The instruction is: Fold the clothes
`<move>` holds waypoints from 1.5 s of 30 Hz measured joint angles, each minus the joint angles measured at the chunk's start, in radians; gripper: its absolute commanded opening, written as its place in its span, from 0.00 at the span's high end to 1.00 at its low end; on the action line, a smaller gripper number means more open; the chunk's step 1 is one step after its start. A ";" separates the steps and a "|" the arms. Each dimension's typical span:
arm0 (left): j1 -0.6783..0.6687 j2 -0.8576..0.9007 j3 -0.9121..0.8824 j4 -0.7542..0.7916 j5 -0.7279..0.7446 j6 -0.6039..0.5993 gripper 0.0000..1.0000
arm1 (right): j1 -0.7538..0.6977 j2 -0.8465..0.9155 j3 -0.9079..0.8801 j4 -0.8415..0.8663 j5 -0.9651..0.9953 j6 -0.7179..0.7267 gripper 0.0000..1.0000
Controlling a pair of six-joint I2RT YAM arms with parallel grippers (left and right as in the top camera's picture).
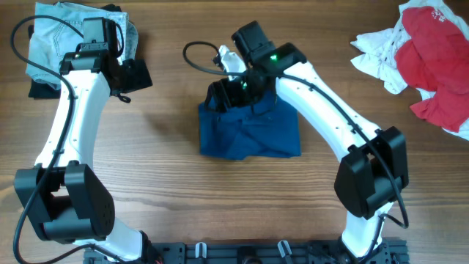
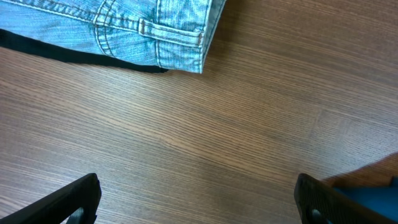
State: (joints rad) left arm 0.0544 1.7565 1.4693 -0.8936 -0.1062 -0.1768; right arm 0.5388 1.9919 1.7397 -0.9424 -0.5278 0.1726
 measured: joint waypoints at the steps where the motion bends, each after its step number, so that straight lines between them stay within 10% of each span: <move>1: 0.000 0.000 0.000 0.000 0.000 0.000 0.00 | -0.010 0.000 0.009 -0.007 0.002 0.000 0.20; 27: -0.215 0.208 0.000 -0.077 0.544 0.244 0.00 | -0.502 -0.071 0.062 -0.270 0.225 -0.096 0.00; 45: -0.418 0.288 0.000 0.033 0.576 0.159 0.00 | -0.616 -0.071 0.062 -0.279 0.227 -0.152 0.00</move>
State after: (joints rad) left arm -0.3634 2.0441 1.4693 -0.8604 0.4698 -0.0174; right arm -0.0776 1.9209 1.8015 -1.2217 -0.3012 0.0204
